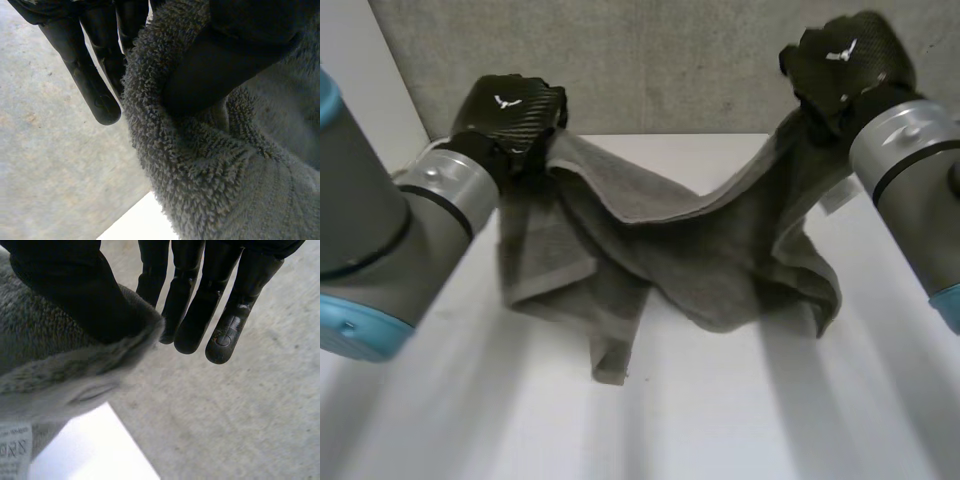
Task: Fold the towel.
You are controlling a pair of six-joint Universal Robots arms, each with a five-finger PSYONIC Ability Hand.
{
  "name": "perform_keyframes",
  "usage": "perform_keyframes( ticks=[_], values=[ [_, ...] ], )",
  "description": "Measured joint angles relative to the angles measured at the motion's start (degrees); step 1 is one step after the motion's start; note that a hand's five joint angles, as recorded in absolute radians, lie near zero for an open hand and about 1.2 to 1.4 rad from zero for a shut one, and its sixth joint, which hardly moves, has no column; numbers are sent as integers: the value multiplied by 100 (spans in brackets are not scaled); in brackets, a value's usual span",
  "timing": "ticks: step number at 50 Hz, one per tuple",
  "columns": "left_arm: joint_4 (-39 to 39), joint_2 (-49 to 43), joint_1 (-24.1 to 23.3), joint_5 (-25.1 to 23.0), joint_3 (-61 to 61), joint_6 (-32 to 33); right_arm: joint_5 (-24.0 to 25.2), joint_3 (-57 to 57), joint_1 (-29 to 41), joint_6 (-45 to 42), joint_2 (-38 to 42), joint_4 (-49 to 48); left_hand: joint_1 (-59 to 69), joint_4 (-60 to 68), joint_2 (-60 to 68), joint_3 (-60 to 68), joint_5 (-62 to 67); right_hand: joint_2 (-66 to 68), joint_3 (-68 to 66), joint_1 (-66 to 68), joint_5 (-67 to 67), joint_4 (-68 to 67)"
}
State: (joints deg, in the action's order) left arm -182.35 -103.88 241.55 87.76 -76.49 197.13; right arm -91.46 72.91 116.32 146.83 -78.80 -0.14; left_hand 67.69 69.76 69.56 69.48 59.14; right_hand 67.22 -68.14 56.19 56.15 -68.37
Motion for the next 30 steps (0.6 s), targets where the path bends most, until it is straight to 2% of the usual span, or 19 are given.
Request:
perform_keyframes(
  ticks=[5, 13, 25, 26, 29, 30],
  values=[
    [321, -274, 452, -372, -13, 773, 12, 135, 3, -2, 205, 0, 0, 0, 0, 0, 0, 0, 0, 0, 0, 0],
    [487, -1181, 630, -423, -356, 1527, 14, 452, -17, -8, 475, -18, -1, -175, -149, -139, -81, 0, 0, 0, 0, 0],
    [478, -1972, 548, -371, -362, 1778, 0, 923, -106, 4, 709, -92, -1144, -1318, -1299, -1285, -1256, 0, 0, 0, 1, 0],
    [469, -1936, 528, -367, -331, 1748, -3, 952, -115, 12, 714, -111, -2592, -2671, -2708, -2635, -2613, 0, 0, 0, 1, 0],
    [461, -1826, 483, -363, -306, 1675, -8, 984, -130, 29, 722, -147, -3140, -3333, -3309, -3293, -3263, 0, 0, 0, 1, 0],
    [457, -1715, 438, -359, -297, 1599, -9, 1001, -144, 42, 726, -178, -4228, -4281, -4291, -4278, -4234, 0, 0, 0, 1, 0]
  ],
)
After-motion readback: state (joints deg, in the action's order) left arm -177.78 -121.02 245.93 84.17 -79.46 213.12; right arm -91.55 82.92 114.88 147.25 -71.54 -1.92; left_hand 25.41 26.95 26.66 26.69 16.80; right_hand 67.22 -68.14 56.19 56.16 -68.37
